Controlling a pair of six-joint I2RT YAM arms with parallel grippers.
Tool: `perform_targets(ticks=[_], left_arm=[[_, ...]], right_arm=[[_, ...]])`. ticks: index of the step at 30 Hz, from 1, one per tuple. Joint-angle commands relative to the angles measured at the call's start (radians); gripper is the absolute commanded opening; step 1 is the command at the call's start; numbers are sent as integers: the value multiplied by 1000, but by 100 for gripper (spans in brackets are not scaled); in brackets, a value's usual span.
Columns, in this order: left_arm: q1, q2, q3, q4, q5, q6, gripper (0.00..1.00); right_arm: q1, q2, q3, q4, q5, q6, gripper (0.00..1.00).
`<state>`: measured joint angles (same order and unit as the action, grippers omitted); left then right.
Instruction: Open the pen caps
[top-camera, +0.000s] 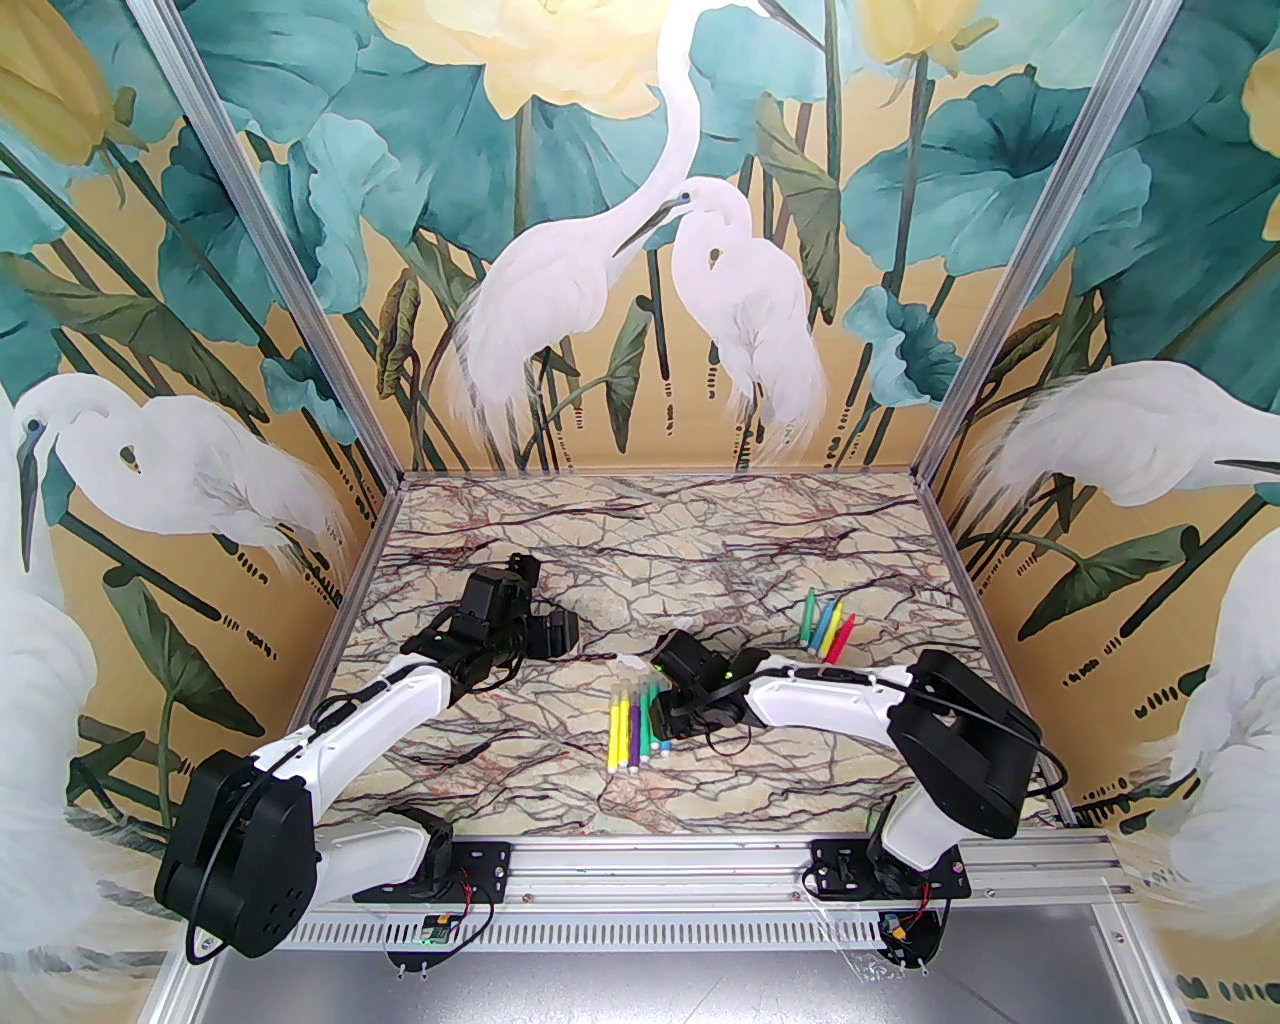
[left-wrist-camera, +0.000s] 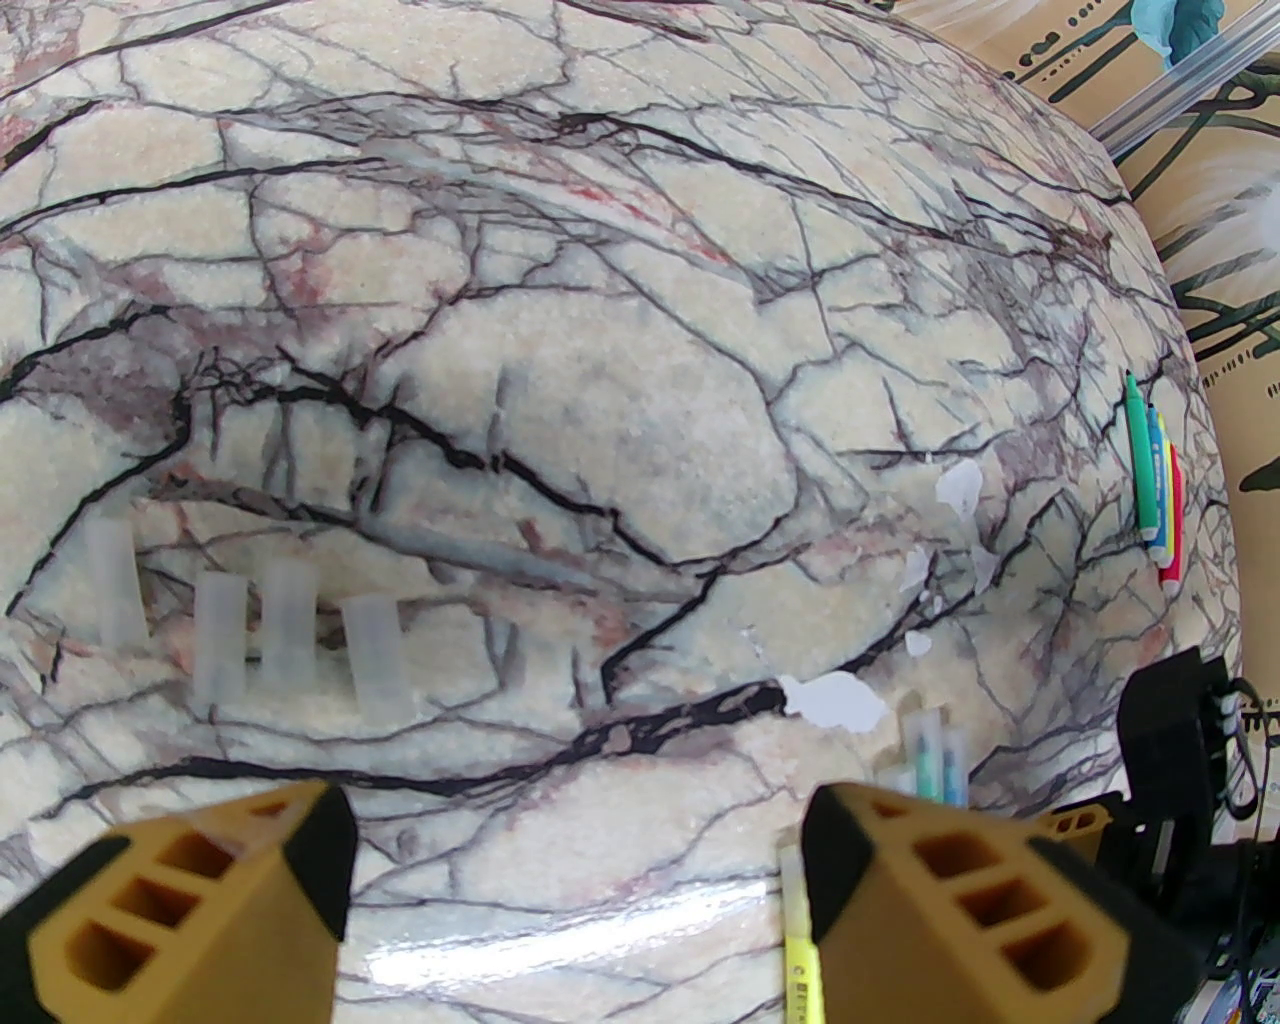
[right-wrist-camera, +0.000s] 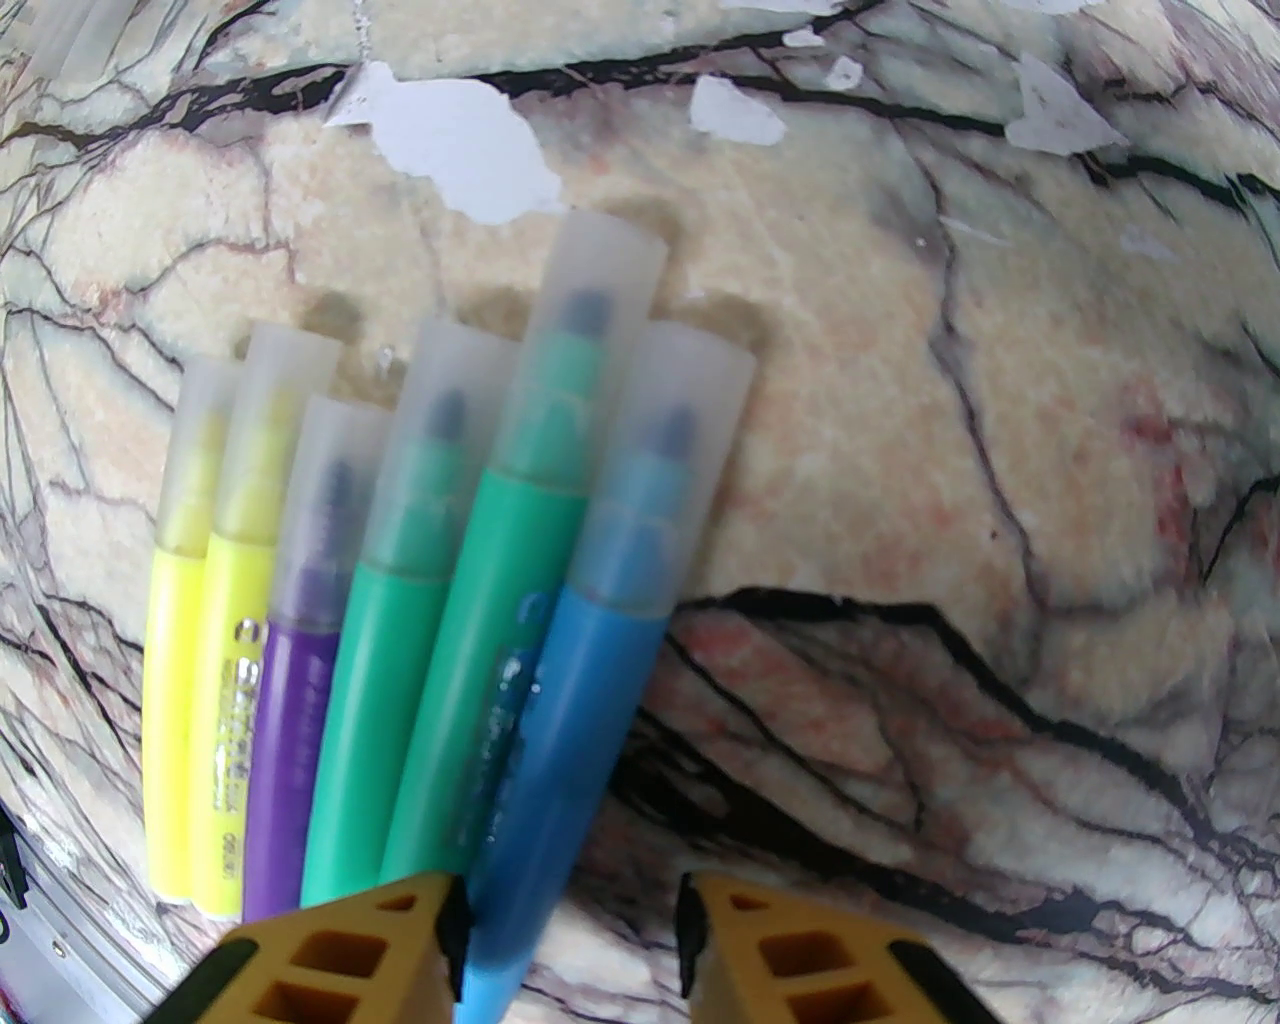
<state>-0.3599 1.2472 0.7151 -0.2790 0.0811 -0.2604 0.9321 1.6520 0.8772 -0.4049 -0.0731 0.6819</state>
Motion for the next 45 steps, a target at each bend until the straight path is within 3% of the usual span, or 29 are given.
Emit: perform_targets(ticks=[1,15,30,45], left_arm=[[-1,-22,-8,11,-12,16,78],[-2,-39,-14,11,-6,20,78],[-2,-61,-24,8,-3,13,79],[-1,-57,-22,12,27,16,79]], right_arm=[[12,25,38,-39,41,17,40],[34,49,93,-195,195,32,38],[47,108,132,-211,195,-5,35],[47,124,144,-221,224,-10,22]])
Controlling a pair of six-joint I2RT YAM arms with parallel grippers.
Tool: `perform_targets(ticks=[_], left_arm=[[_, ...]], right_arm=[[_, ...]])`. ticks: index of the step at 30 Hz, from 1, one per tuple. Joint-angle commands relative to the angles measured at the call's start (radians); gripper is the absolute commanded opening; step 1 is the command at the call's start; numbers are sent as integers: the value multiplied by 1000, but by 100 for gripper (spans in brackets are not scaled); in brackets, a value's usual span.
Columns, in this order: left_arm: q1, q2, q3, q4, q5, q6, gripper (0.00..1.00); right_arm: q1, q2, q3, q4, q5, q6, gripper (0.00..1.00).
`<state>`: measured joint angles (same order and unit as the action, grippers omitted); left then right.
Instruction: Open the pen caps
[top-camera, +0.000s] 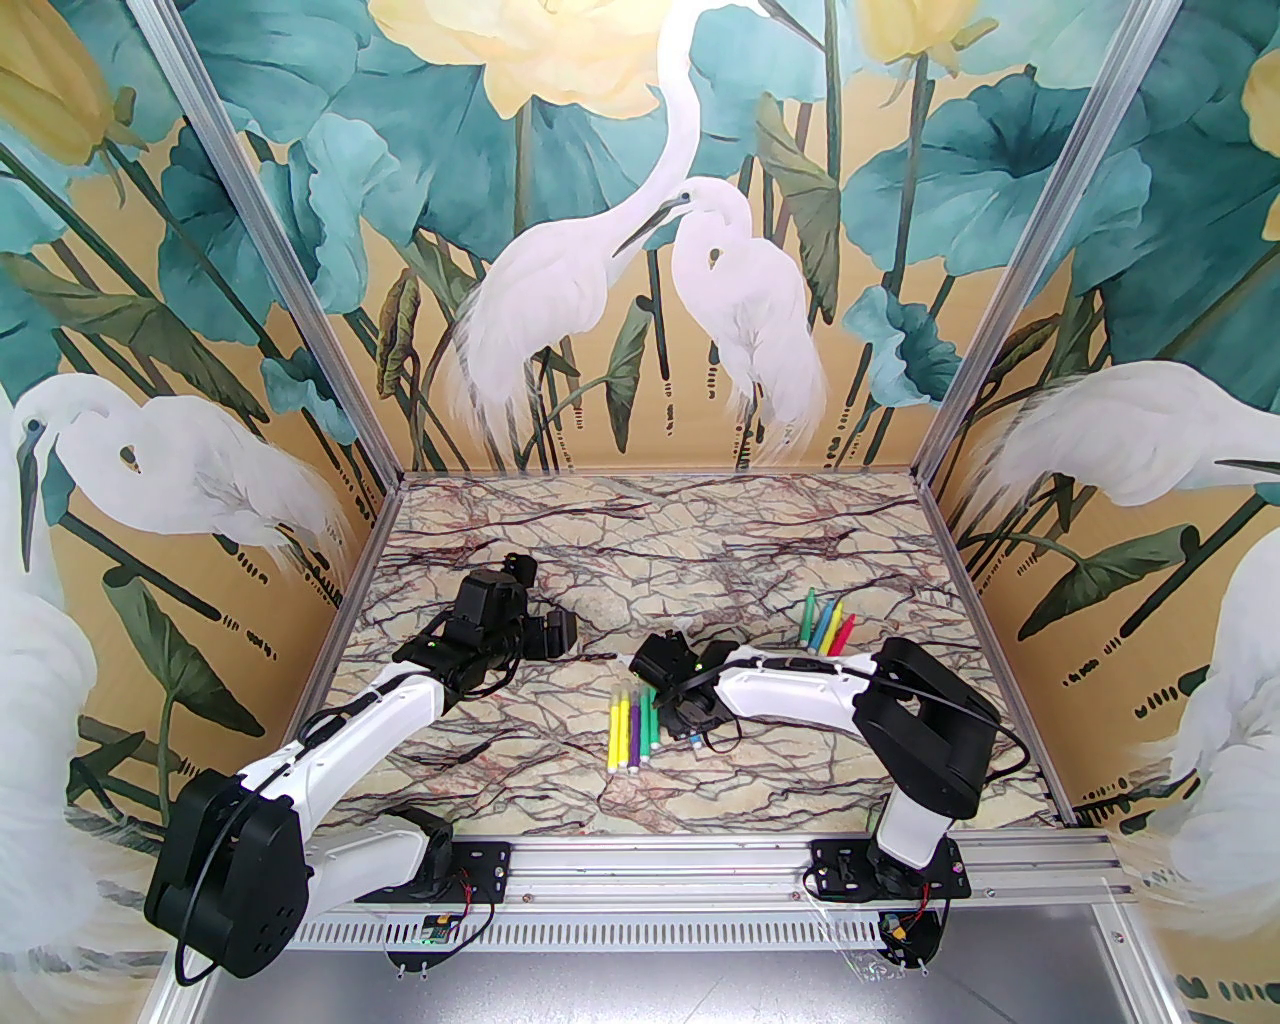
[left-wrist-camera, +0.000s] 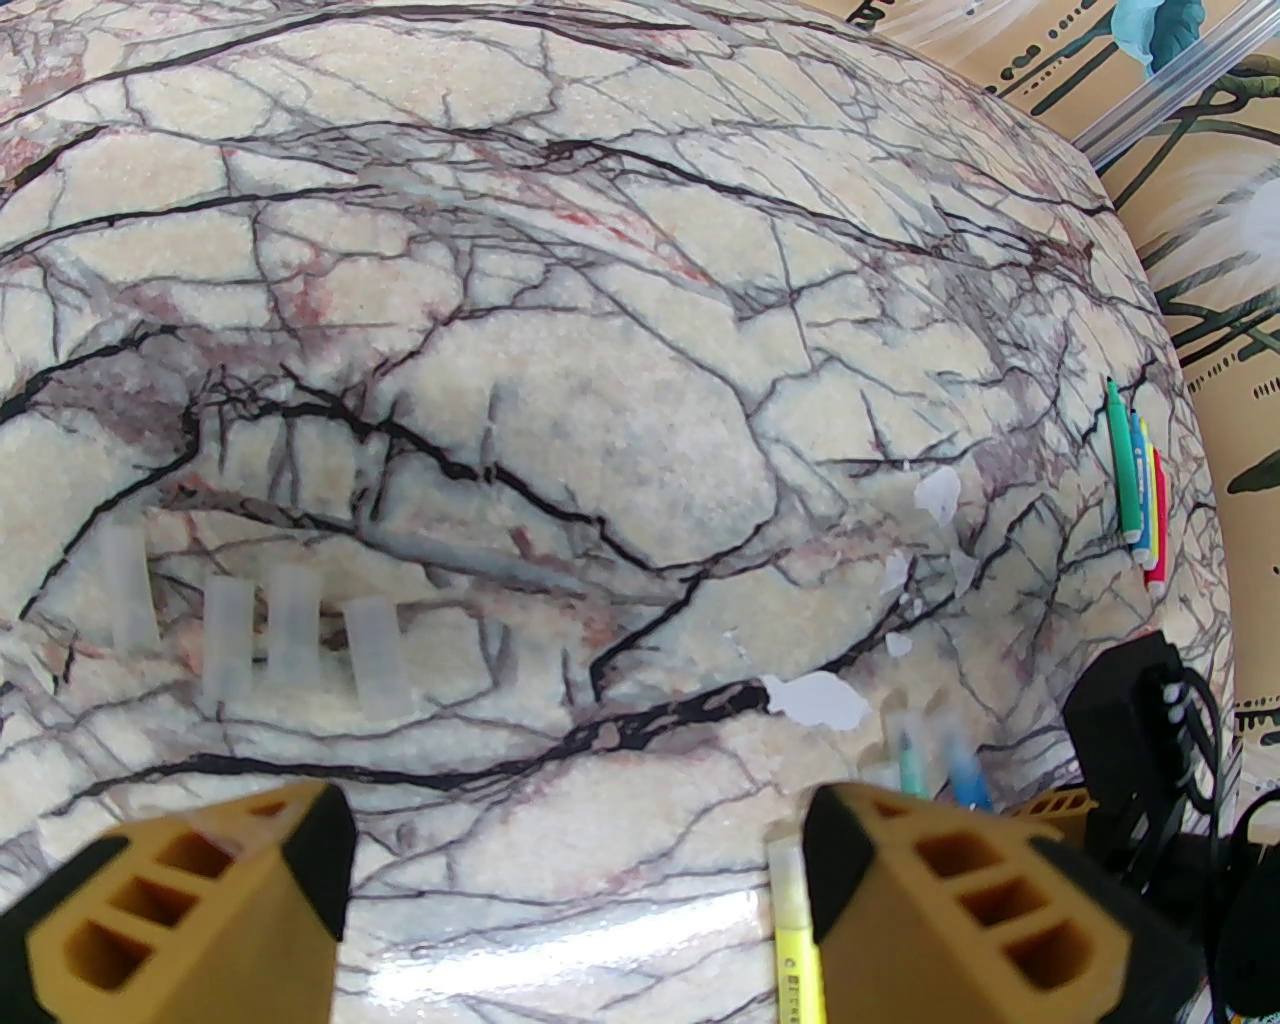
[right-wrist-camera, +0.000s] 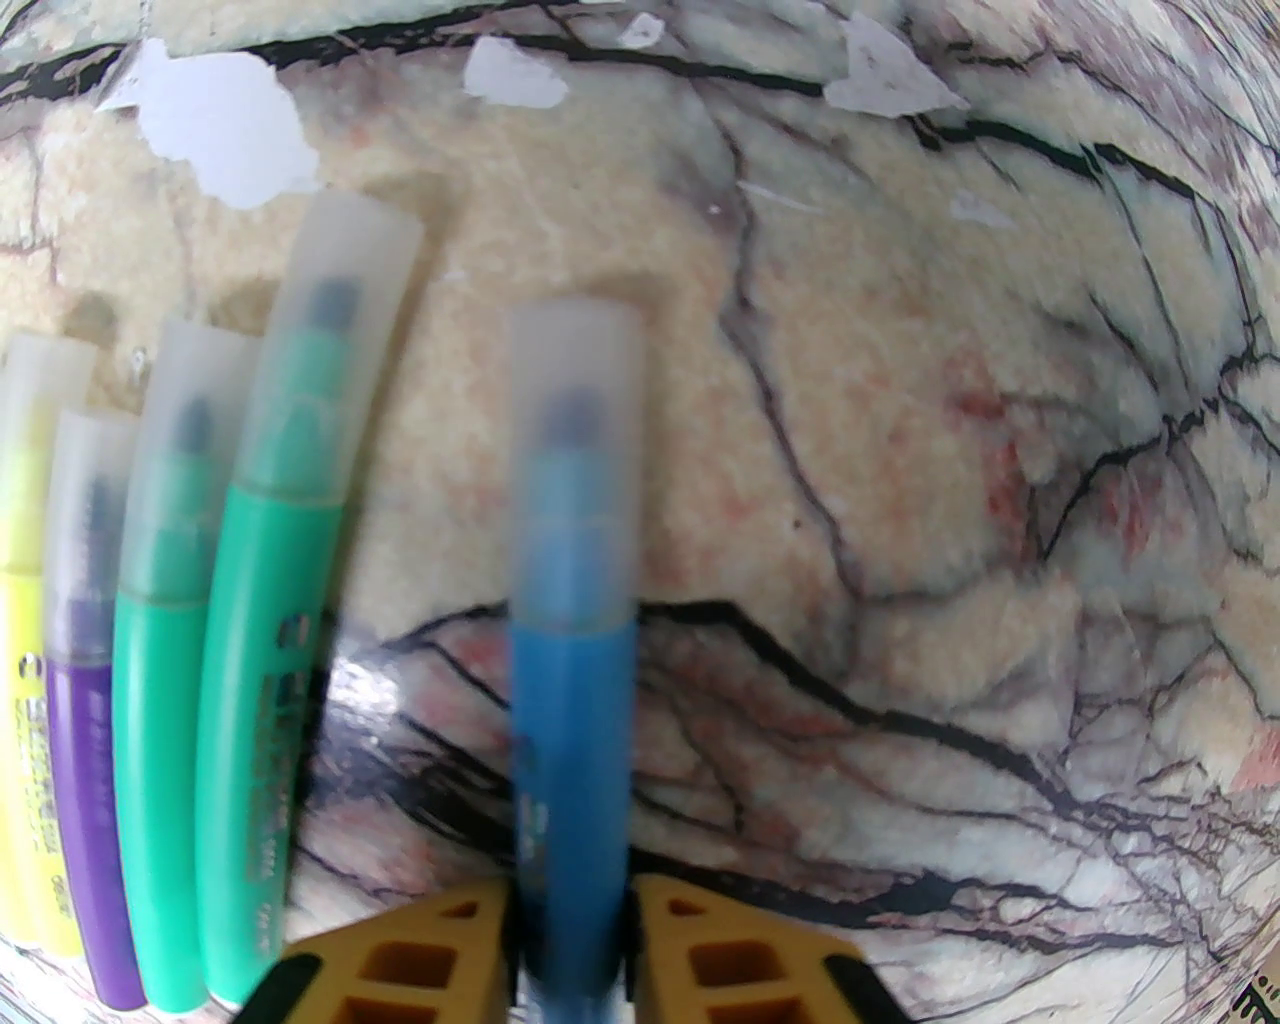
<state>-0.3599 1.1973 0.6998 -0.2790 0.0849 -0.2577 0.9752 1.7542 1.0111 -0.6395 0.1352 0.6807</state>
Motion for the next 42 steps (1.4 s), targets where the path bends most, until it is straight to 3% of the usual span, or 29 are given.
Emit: perform_targets(ticks=[1,11,20,36,42], left_arm=[[-2,-6,-5,14,28,13,79],[-2,0,1,23,67,7,80],[-2,4,10,53,167,-10,82],[-3,37,8,240,627,-107,83],[-25,61,8,299,718,-141,81]], right_arm=[[5,18,9,12,19,-9,22],[-4,-37,-24,52,34,-22,15],[-17,-216,-129,219,-5,-75,15],[-9,-423,-217,372,-65,-191,15],[4,-426,-200,396,-75,-218,15]])
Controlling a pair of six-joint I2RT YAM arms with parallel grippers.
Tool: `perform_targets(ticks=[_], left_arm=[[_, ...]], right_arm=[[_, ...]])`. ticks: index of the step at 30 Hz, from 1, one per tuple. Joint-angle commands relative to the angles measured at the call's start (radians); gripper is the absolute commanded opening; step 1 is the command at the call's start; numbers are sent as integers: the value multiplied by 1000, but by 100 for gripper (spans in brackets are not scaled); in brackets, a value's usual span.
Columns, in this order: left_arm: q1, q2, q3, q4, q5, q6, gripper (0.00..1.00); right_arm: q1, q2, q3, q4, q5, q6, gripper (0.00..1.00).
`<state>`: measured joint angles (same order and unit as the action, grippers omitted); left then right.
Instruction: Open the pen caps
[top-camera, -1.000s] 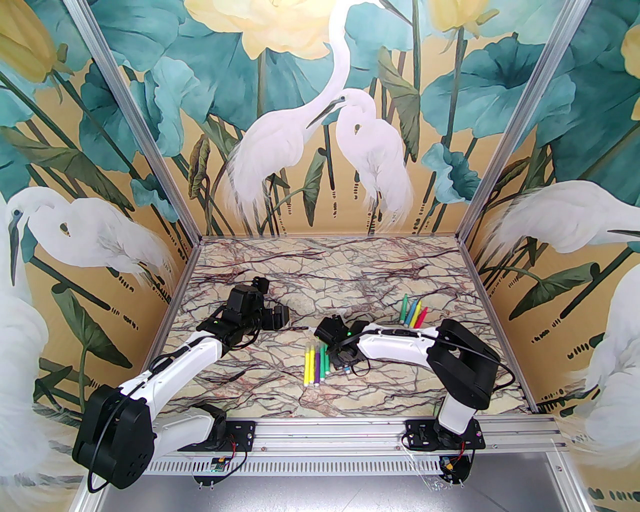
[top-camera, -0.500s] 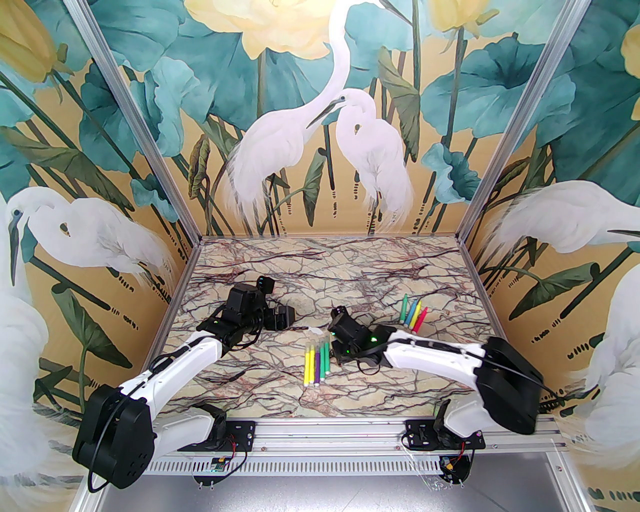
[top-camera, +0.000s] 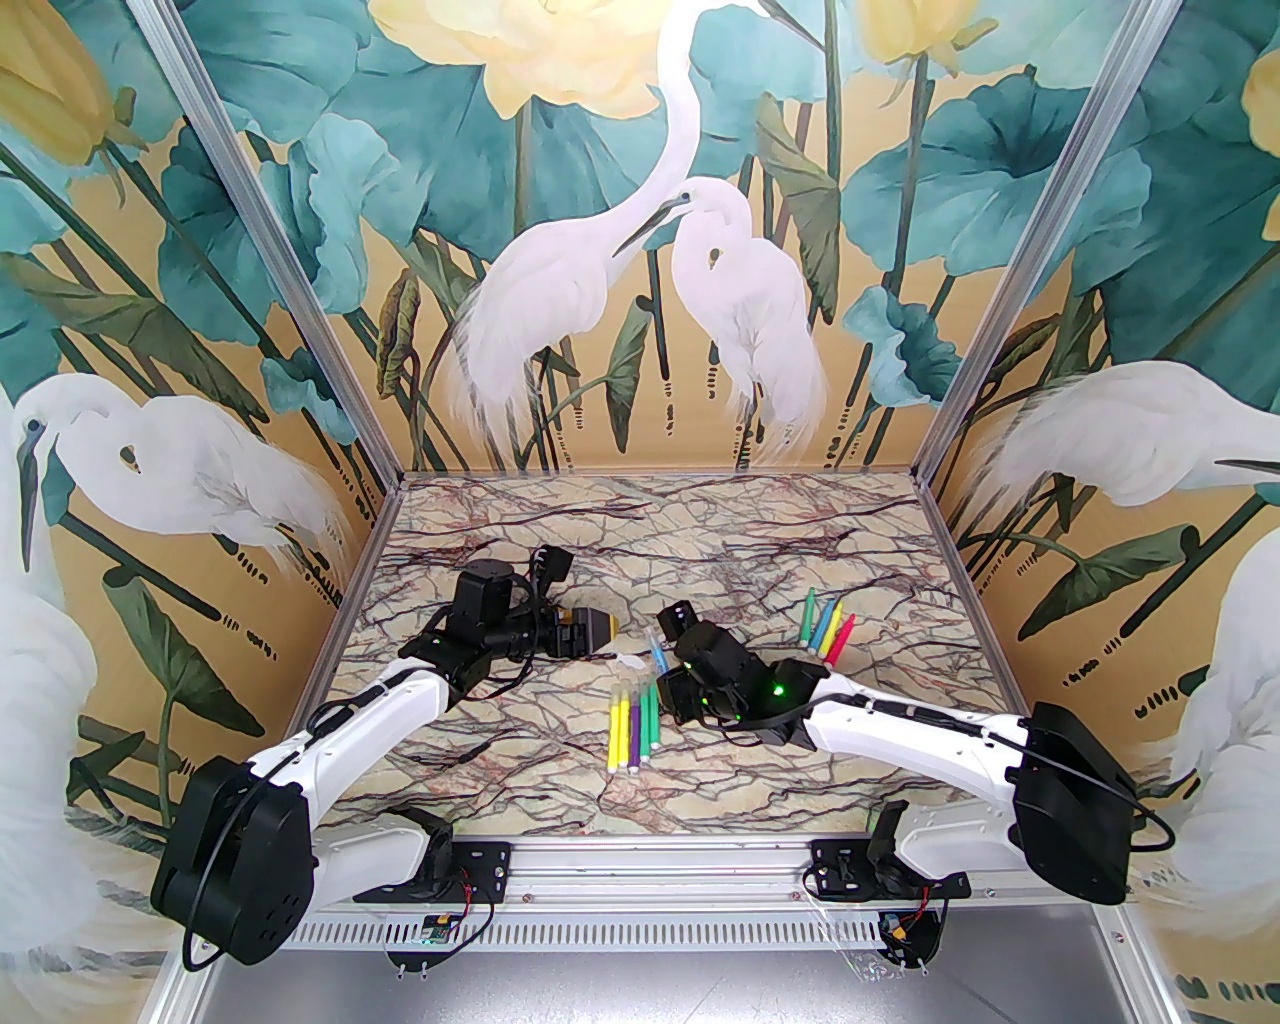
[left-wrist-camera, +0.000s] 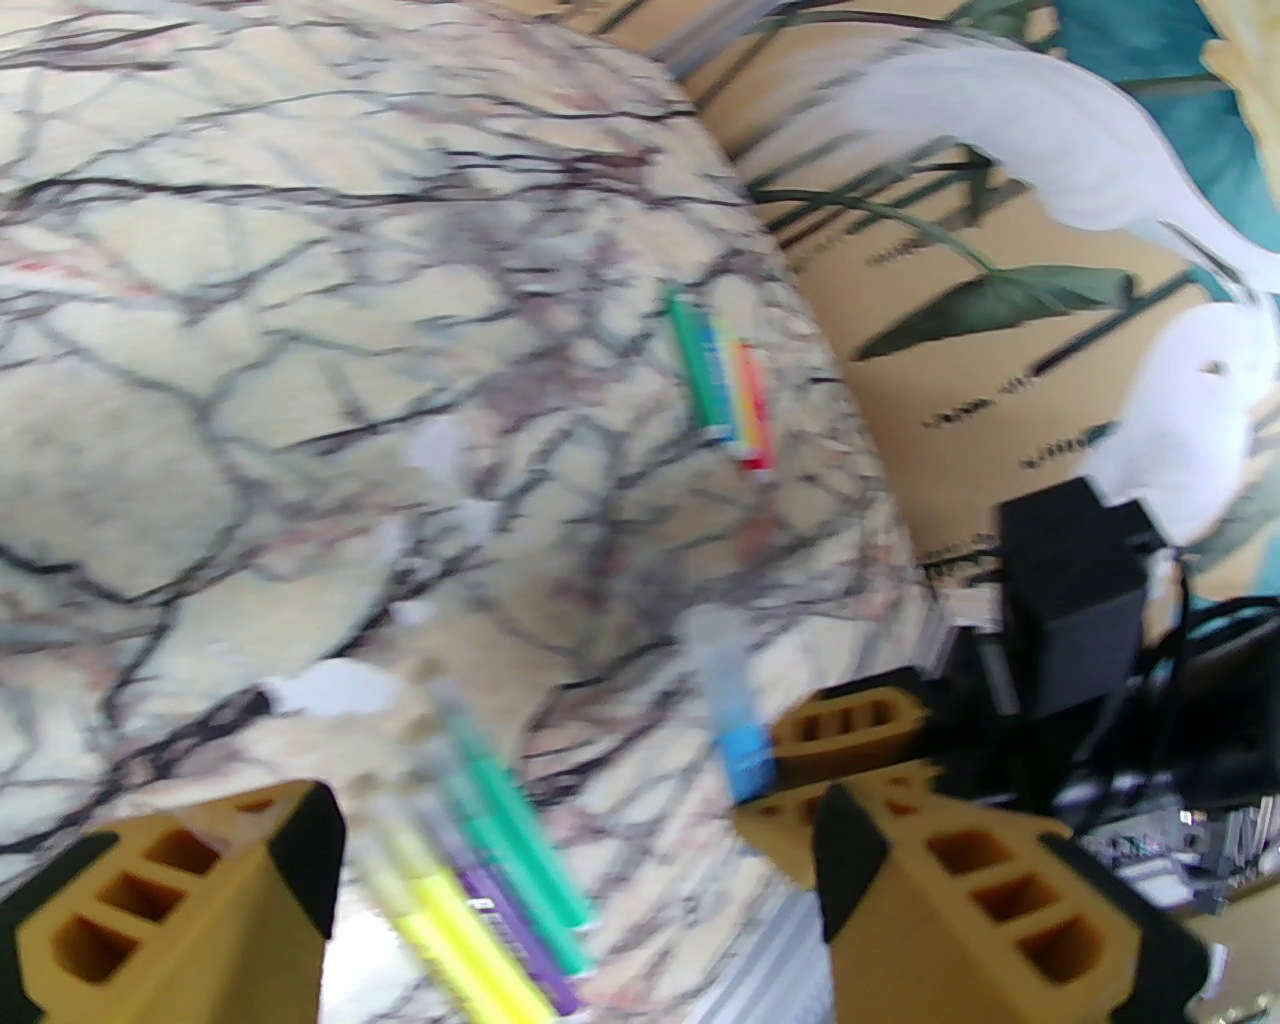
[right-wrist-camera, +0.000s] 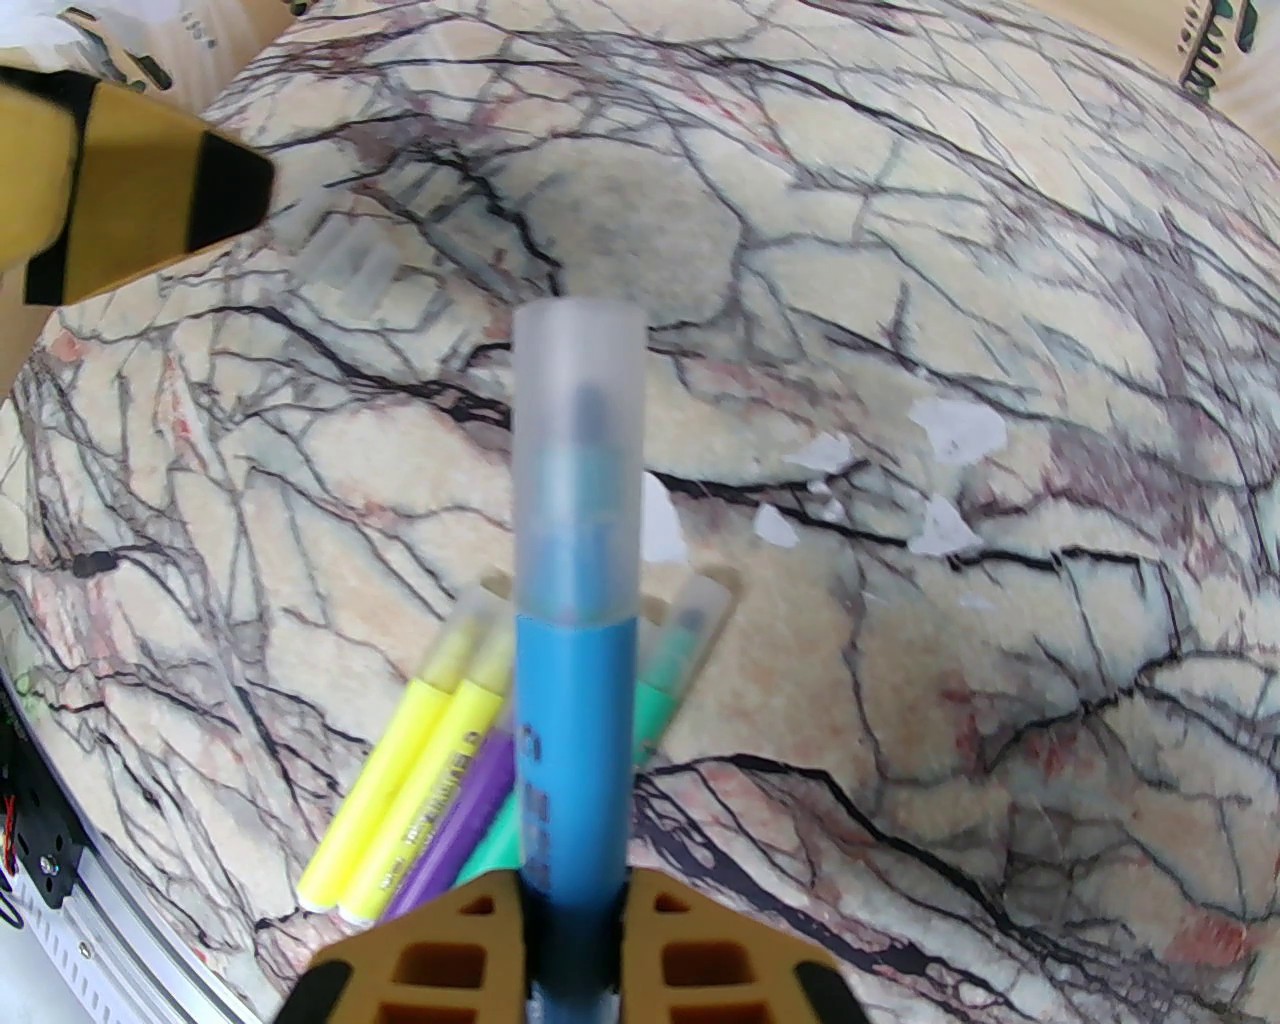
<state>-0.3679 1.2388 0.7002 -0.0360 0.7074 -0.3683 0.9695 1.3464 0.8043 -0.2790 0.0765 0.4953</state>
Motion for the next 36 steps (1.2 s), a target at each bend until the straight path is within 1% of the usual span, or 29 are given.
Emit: perform_targets(ticks=[1,14,21,31,36], left_arm=[[-21,25,10,54,95,-30,81],[-59,86,43,76,98,-64,73],[-66,103,45,113,110,-93,64],[-72,103,47,127,106,-107,54],[-73,110,49,127,107,-112,45]], right_arm=[[11,-18,12,38,-20,-36,15],[38,-3,49,65,-43,-64,15],[46,28,78,67,-43,-81,15],[48,57,109,73,-66,-101,15],[47,62,112,80,-66,-106,15]])
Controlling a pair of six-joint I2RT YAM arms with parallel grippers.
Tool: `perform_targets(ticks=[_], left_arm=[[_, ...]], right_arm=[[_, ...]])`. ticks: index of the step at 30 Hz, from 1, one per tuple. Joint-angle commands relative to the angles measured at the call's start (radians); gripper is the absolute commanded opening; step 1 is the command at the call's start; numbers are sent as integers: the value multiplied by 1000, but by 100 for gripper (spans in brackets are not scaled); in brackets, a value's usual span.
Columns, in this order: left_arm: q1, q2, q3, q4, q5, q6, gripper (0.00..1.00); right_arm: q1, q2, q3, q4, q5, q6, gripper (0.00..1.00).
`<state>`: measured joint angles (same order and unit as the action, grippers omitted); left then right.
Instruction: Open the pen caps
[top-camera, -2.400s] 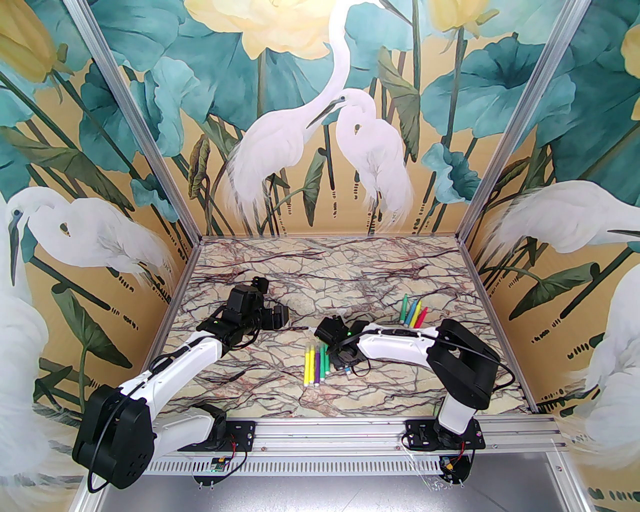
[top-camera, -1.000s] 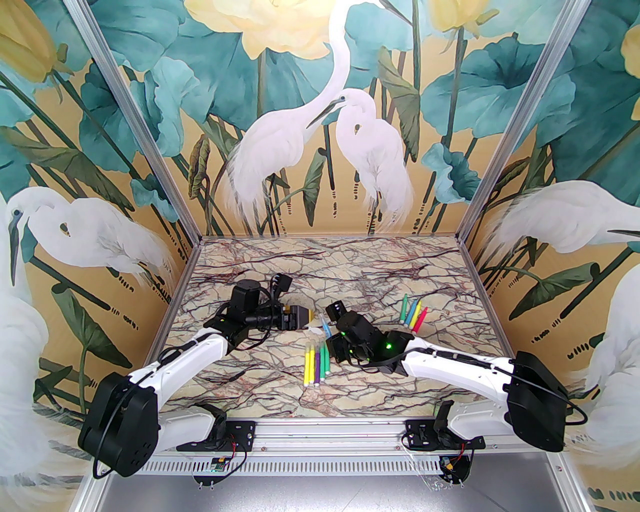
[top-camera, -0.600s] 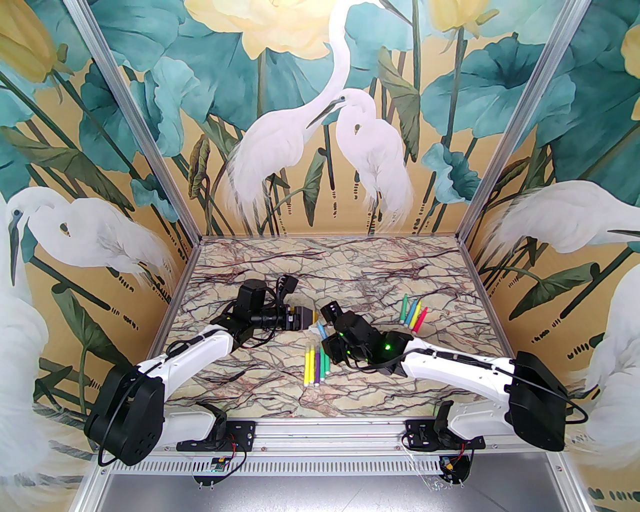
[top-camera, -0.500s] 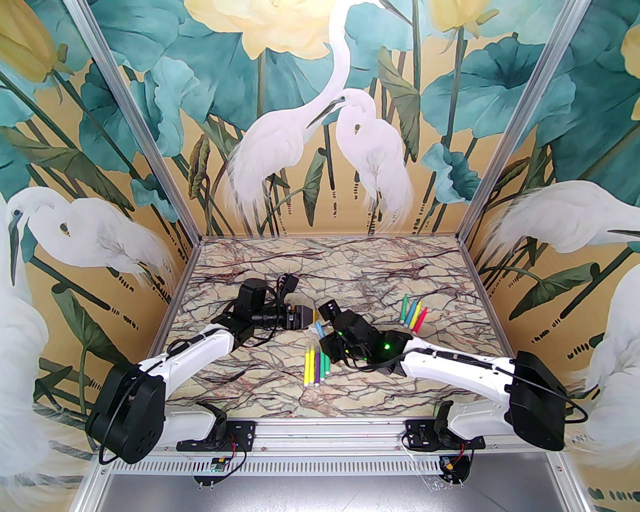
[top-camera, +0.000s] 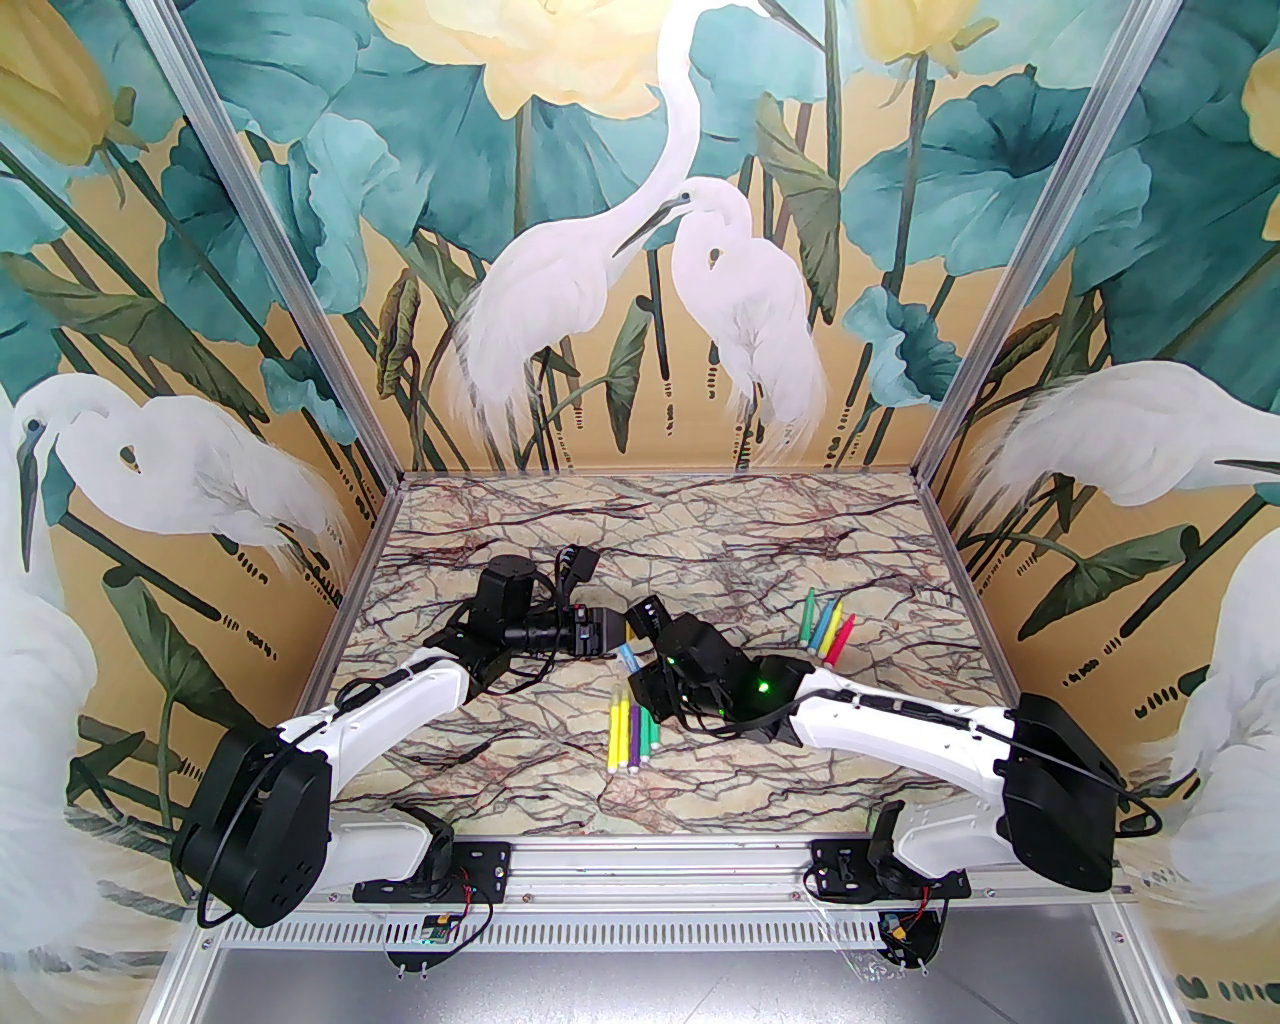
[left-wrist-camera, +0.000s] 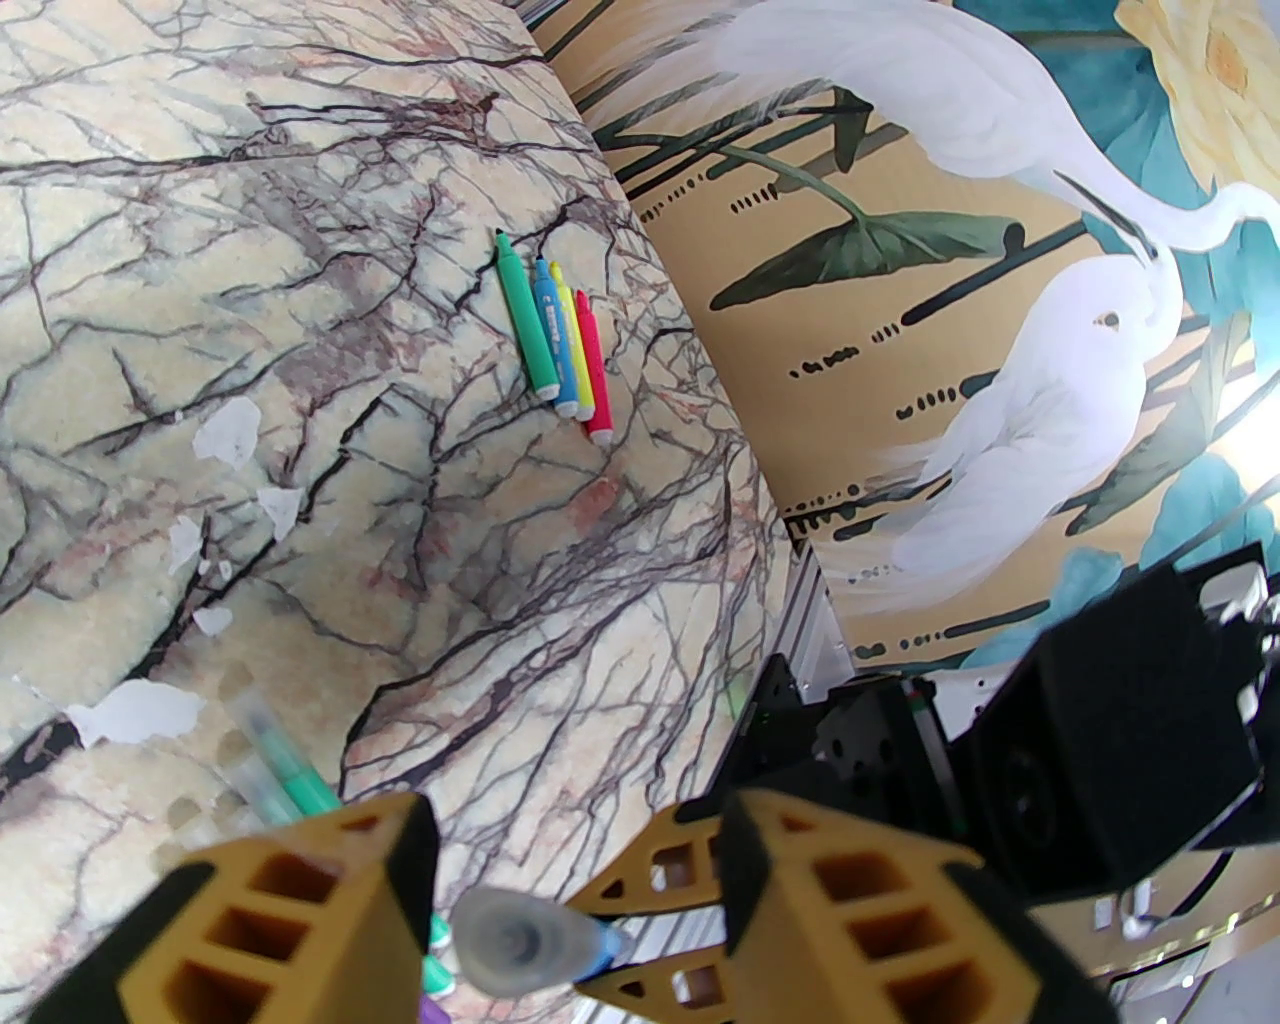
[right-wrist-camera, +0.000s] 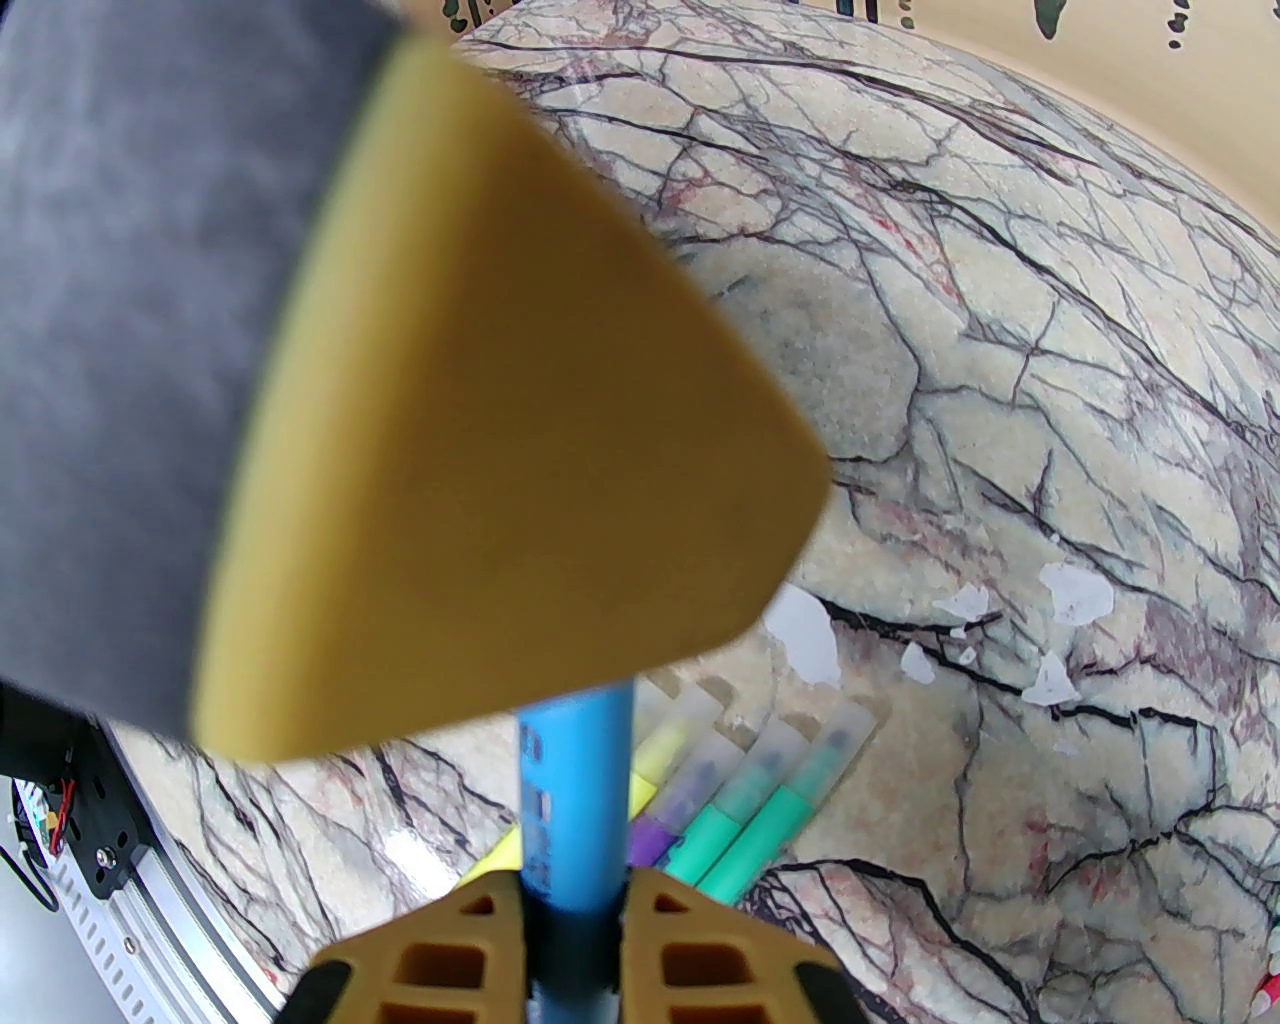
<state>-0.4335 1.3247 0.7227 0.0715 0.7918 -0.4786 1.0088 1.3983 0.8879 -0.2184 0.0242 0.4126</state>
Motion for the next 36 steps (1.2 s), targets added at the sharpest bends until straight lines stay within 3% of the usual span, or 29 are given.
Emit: perform_targets(ticks=[1,16,20,23,26,36], left_arm=[[-7,23,27,19,23,-3,44],[-7,37,27,59,42,-40,16],[-7,46,30,74,49,-55,10],[-8,53,35,89,67,-72,8],[-7,59,39,105,91,-88,8],[-7,52,46,107,105,-96,6]], right_arm=[[7,10,27,21,-12,-25,15],[7,13,29,26,4,-40,15],[8,10,18,33,5,-38,25],[8,14,14,43,5,-31,34],[7,22,15,48,5,-29,36],[5,50,34,52,3,-33,31]])
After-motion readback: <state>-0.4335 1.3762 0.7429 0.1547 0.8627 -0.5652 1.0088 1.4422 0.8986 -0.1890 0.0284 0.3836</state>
